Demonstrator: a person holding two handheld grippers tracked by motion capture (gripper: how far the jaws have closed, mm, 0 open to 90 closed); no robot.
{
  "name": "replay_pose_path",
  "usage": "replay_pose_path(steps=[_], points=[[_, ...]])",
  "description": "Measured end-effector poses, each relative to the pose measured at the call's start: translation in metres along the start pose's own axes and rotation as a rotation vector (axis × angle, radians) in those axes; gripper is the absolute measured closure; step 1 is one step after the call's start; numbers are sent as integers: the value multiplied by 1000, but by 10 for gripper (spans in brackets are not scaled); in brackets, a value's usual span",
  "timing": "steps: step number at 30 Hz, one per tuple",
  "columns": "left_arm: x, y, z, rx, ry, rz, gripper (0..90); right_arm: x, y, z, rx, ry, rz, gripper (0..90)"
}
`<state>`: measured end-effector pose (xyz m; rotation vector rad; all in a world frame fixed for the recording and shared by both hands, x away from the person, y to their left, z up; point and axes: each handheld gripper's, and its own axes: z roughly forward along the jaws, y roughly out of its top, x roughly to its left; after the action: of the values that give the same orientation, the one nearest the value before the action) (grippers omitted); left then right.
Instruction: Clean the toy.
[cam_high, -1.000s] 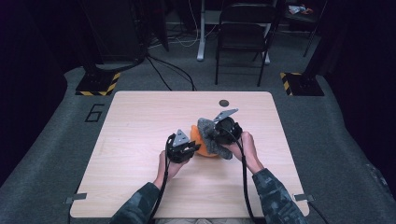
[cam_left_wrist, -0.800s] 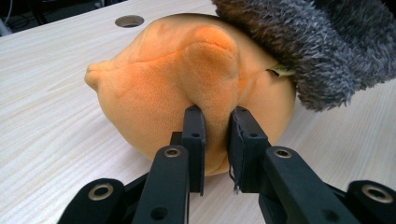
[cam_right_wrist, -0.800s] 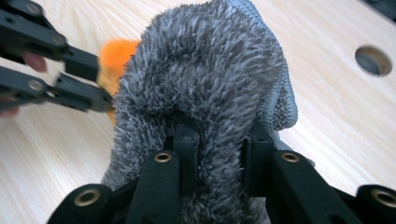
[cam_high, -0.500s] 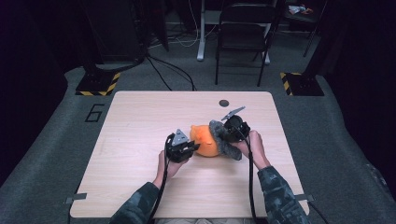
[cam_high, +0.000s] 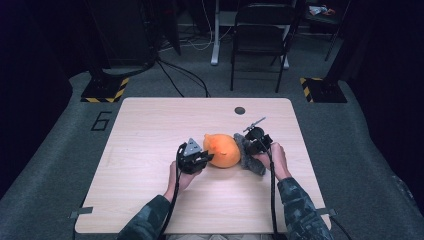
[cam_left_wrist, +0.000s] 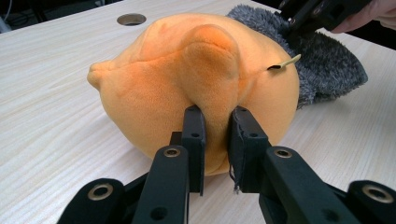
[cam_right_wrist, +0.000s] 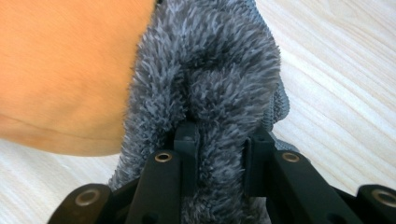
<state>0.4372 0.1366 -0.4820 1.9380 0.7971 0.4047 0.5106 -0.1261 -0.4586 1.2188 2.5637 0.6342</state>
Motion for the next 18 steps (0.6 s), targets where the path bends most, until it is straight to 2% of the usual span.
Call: replay_pose_path(steps=[2, 4, 6, 10, 12, 14, 16, 18], points=[[0, 0, 0, 0, -1, -8, 775, -1, 0, -2, 4, -11, 1, 723], [1, 0, -1, -7, 4, -13, 774, 0, 2, -9, -13, -15, -6, 725], [3, -1, -1, -7, -2, -23, 772, 1, 5, -22, -57, -26, -22, 726], [3, -1, -1, -9, 1, -27, 771, 12, 15, -52, -153, 4, -56, 726], [3, -1, -1, -9, 2, -27, 771, 21, 18, -60, -178, 36, -78, 726], [3, -1, -1, -9, 1, -23, 770, 31, 21, -60, -174, 49, -108, 726], [2, -1, -1, -6, -1, -24, 768, 38, 22, -54, -156, 68, -112, 726], [3, -1, -1, 2, -1, -16, 761, 42, 22, -45, -138, 58, -123, 726]])
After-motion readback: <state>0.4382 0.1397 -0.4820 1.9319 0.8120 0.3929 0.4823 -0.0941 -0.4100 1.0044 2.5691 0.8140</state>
